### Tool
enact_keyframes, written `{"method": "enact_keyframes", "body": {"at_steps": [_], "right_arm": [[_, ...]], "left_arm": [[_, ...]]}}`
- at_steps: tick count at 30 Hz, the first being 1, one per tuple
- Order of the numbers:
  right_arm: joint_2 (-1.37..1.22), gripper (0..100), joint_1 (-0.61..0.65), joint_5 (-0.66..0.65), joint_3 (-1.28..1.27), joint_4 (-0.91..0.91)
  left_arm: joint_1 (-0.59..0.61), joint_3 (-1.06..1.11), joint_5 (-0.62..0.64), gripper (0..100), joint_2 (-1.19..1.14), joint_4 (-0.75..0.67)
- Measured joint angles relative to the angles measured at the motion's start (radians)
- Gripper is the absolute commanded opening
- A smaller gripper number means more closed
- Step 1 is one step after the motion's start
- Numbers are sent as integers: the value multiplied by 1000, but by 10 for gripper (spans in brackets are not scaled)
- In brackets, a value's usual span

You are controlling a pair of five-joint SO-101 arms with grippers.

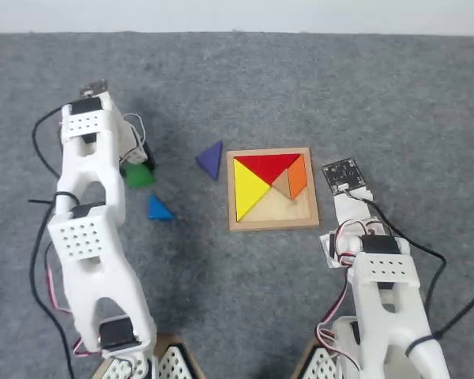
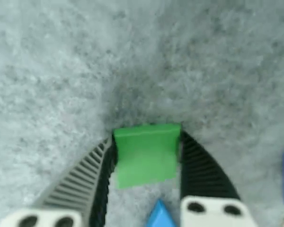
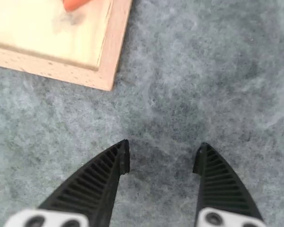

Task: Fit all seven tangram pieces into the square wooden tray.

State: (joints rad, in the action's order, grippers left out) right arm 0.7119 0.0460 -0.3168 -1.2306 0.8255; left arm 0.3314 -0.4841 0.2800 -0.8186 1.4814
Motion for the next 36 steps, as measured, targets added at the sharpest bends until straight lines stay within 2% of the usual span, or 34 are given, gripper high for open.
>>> {"method": "enact_keyframes", "body": {"at_steps": [8,10,14,16,20,26,36], "right_arm": [[0,227,0,0,-2,0],[0,227,0,0,-2,0],[0,227,0,0,-2,0],[0,227,0,0,-2,0],[0,227,0,0,-2,0],[0,227,0,0,-2,0],[0,227,0,0,-2,0]], "left_arm": [[3,-55,-75,17,-3,31],[9,-89,-100,65,-9,68],[9,-204,-167,228,-28,163],[11,-281,-199,261,-28,210],[9,-365,-267,260,-43,230],[11,-367,-276,258,-164,232],[23,-382,-298,164,-218,235]]}}
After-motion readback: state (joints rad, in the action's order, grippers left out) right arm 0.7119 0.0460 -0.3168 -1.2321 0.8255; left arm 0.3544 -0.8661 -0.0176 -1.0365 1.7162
